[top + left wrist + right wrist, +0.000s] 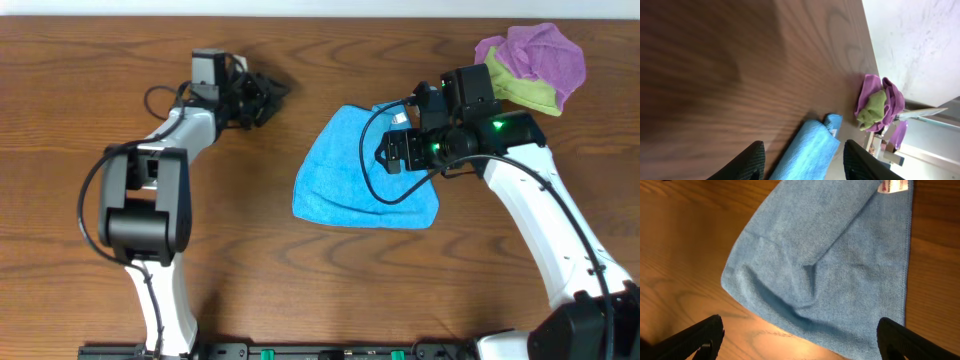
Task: Fold the cloth
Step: 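Move the left gripper to the cloth's upper-left edge and grasp it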
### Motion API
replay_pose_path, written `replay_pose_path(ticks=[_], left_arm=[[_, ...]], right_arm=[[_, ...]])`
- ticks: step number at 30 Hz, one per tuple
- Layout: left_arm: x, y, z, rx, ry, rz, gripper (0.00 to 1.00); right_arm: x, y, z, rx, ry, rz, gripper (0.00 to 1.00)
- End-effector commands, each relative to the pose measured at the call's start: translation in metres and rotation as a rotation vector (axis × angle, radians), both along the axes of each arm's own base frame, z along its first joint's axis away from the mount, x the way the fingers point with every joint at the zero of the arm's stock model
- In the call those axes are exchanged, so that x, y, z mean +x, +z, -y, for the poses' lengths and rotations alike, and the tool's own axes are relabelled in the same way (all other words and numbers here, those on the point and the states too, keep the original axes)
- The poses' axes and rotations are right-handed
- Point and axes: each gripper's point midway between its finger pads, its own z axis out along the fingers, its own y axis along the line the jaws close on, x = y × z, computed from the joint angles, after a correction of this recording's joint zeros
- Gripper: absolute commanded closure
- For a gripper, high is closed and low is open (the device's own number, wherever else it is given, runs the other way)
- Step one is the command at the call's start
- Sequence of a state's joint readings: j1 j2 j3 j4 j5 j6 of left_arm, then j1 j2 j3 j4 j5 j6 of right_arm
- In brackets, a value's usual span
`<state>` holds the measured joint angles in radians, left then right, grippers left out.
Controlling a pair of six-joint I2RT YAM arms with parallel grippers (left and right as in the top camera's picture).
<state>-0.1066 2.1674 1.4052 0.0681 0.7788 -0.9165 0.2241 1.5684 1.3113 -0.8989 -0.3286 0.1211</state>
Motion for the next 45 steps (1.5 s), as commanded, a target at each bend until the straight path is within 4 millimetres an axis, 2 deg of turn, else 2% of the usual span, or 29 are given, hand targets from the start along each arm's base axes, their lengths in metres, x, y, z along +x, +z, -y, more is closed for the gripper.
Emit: replay_pose_path(ticks=[1,10,27,34,39,45], left_arm=[[0.005,-0.002,0.018,-0.020,-0.025,-0.009,0.48],[-0.006,-0.030,0.043,-0.023,-0.079,-0.069,0.48],[-0.022,-0.036,0.078,-0.005,-0.143,-0.077,0.48],[-0.031,-0.042,0.084,0.021,-0.162,-0.093,0.48],[-0.037,-0.052,0.080,0.062,-0.167,-0.120,0.48],[-0.040,-0.054,0.083,0.078,-0.176,-0.121,0.54]], right_arm=[[-0.004,0.007,-0.009,0.037,0.038,0.012,0.02],[-0.005,0.007,-0.010,0.042,0.037,0.009,0.02],[-0.004,0.009,-0.013,0.063,0.039,0.010,0.02],[-0.005,0.010,-0.014,0.069,0.041,0.008,0.03],[-0.005,0.010,-0.014,0.069,0.041,0.009,0.03],[-0.005,0.010,-0.014,0.069,0.041,0.009,0.03]])
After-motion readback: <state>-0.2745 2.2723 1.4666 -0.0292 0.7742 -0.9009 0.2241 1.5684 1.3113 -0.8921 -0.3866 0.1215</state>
